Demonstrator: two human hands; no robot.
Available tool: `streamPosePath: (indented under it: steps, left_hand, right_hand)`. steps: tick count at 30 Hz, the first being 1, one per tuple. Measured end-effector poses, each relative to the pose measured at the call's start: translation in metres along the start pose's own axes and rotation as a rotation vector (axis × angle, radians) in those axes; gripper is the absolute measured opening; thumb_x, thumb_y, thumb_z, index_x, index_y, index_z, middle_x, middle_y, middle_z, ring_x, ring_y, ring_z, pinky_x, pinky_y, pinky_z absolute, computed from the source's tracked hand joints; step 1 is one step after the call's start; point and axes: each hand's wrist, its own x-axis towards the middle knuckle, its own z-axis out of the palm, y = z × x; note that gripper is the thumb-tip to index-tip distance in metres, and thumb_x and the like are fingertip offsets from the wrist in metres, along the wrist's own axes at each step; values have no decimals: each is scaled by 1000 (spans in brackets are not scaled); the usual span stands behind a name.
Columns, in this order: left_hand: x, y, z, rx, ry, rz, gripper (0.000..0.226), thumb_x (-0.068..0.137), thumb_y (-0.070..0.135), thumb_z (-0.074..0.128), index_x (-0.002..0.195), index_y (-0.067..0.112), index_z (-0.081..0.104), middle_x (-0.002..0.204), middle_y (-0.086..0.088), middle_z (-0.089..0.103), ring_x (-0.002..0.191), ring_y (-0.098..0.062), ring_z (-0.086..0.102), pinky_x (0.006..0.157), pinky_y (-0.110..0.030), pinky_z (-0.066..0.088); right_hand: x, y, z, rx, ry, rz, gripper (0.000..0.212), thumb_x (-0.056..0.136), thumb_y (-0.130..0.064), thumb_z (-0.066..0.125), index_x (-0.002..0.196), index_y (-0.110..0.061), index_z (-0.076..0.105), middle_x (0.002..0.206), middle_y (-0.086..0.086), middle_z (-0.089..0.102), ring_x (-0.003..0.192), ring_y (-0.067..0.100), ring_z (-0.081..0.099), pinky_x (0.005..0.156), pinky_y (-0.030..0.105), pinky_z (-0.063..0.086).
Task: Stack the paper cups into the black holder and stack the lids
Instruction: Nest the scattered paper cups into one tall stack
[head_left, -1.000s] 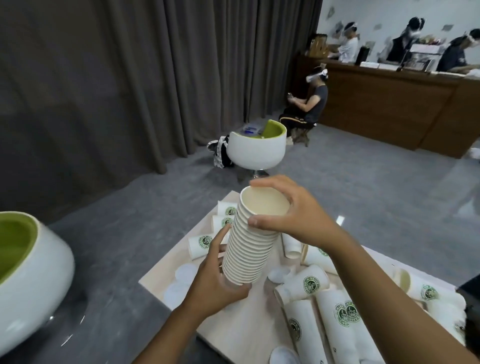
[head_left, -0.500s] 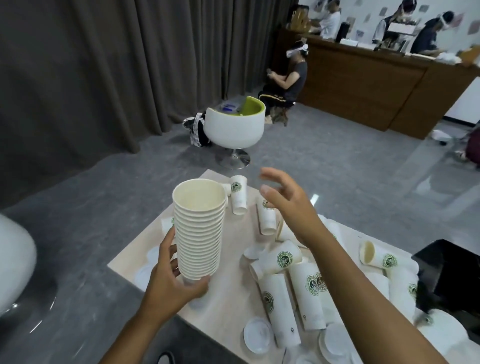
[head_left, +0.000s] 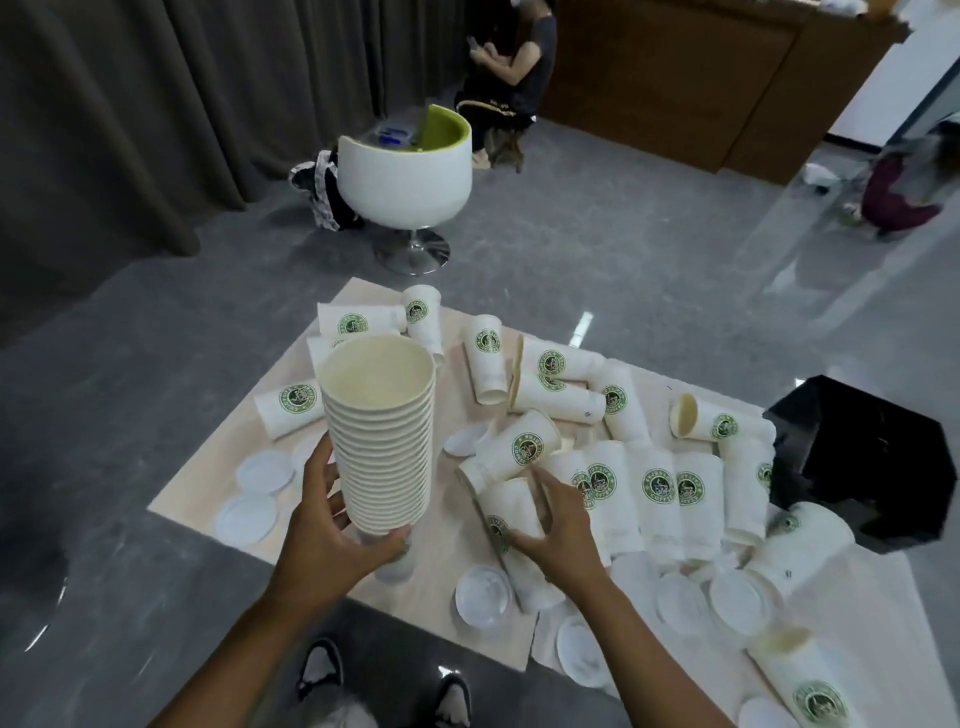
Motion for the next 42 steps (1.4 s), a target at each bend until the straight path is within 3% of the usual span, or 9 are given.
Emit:
streamPosePath:
  steps: [8, 10, 16, 19, 24, 28, 33, 36, 42]
  left_hand:
    - [0, 4, 8, -1, -25, 5, 124, 56, 14, 103, 132, 77, 28, 136, 41, 50, 132, -3, 55, 97, -24, 54]
    - [0, 5, 9, -9, -22, 10, 120, 55, 24, 101, 137, 72, 28, 140, 33, 52, 134, -9, 55, 97, -24, 55]
    - [6, 10, 14, 3, -20, 48, 125, 59, 8, 100, 138, 71, 27, 135, 39, 51, 133, -5, 54, 94, -15, 54]
    - [7, 12, 17, -6, -18, 35, 120, 57, 18, 97, 140, 69, 26, 134, 41, 52, 133, -4, 55, 95, -18, 55]
    - [10, 15, 26, -57, -22, 26, 122, 62, -3, 96, 142, 59, 28, 133, 35, 54, 126, 0, 58, 86, -14, 56]
    - [13, 21, 32, -90, -25, 38, 121, 63, -3, 95, 143, 57, 28, 140, 24, 51, 122, 6, 59, 81, -14, 56]
    - [19, 26, 39, -113, -45, 40, 119, 66, 2, 95, 151, 47, 25, 142, 24, 49, 120, 10, 59, 84, -18, 59]
    - [21, 27, 40, -109, -30, 19, 119, 65, 16, 99, 149, 57, 25, 144, 21, 51, 123, 2, 61, 91, -27, 60]
    - [21, 36, 37, -108, -18, 33, 117, 64, 18, 99, 131, 80, 25, 140, 28, 51, 121, 6, 59, 89, -23, 59]
  right_hand:
    - [-5, 23, 20, 52, -73, 70, 113, 70, -36, 90, 161, -32, 23, 135, 1, 50, 121, 10, 45, 99, 20, 34]
    - [-5, 23, 24, 109, -59, 37, 113, 69, -32, 89, 161, -32, 24, 140, -12, 48, 121, -6, 42, 101, 12, 32]
    - [-11, 11, 17, 212, -7, -34, 100, 71, -31, 89, 150, -51, 31, 134, -55, 39, 128, -20, 42, 106, 19, 39]
    - [-13, 7, 11, 259, 8, -23, 99, 68, -42, 90, 151, -44, 37, 142, -34, 51, 129, -5, 52, 107, 35, 49]
    - [-9, -5, -6, 293, 59, -19, 100, 68, -43, 88, 153, -39, 37, 146, -16, 53, 125, 8, 57, 104, 44, 51]
    - [3, -38, -36, 370, 125, -87, 95, 77, -23, 90, 153, -41, 36, 136, -25, 54, 116, -5, 58, 97, 34, 55]
    - [20, -102, -92, 540, 219, -204, 90, 82, -11, 85, 151, -44, 36, 130, 1, 60, 108, 14, 67, 86, 30, 59]
    - [29, -147, -133, 685, 272, -312, 95, 80, -5, 80, 154, -40, 32, 133, 12, 58, 103, 17, 70, 82, 31, 59]
    - [35, -229, -177, 776, 221, -591, 105, 80, 8, 75, 159, -28, 16, 140, 22, 52, 123, 29, 64, 103, 50, 54]
